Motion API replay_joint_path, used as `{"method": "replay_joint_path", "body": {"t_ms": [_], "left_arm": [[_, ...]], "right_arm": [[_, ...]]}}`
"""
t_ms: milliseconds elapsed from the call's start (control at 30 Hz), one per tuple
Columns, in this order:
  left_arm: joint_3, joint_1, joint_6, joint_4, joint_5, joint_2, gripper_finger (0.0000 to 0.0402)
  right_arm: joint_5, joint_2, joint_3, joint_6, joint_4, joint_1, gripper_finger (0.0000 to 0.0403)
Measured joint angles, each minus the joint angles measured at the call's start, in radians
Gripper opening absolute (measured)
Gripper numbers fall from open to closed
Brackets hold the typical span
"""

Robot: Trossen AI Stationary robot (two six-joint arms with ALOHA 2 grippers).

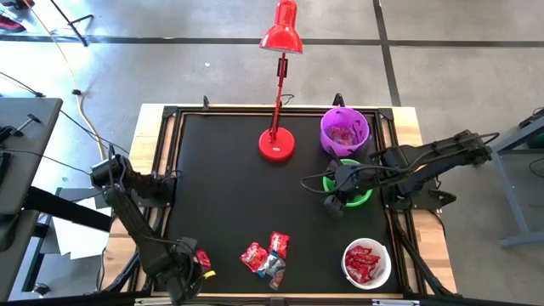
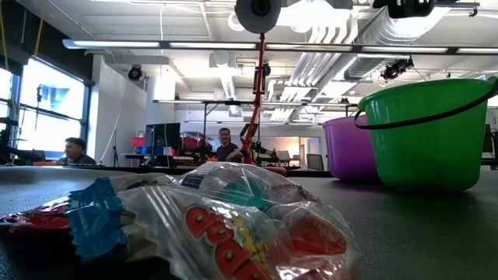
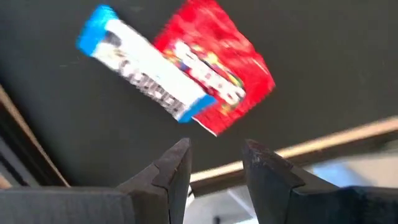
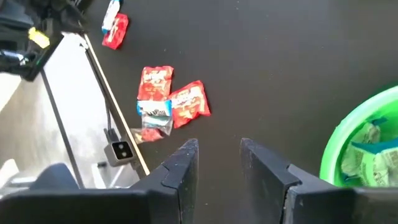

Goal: Organize candy in baskets
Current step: Put the white chocolate bar into the green bucket

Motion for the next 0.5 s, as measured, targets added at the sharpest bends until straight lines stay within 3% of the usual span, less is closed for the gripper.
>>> {"method": "replay_joint_path", "body": {"t_ms": [367, 500], "left_arm": [[0.000, 0.095, -0.022, -0.085, 0.038, 0.004, 0.0131], [0.000, 0.096, -0.031, -0.109, 0.113, 0.005, 0.0131]], "right_arm": [[0.000, 0.000, 0.000, -0.172, -0.005, 0.000, 0.0114], [0.000, 0.000, 0.000, -0.227, -0.014, -0.001, 0.0114]]}}
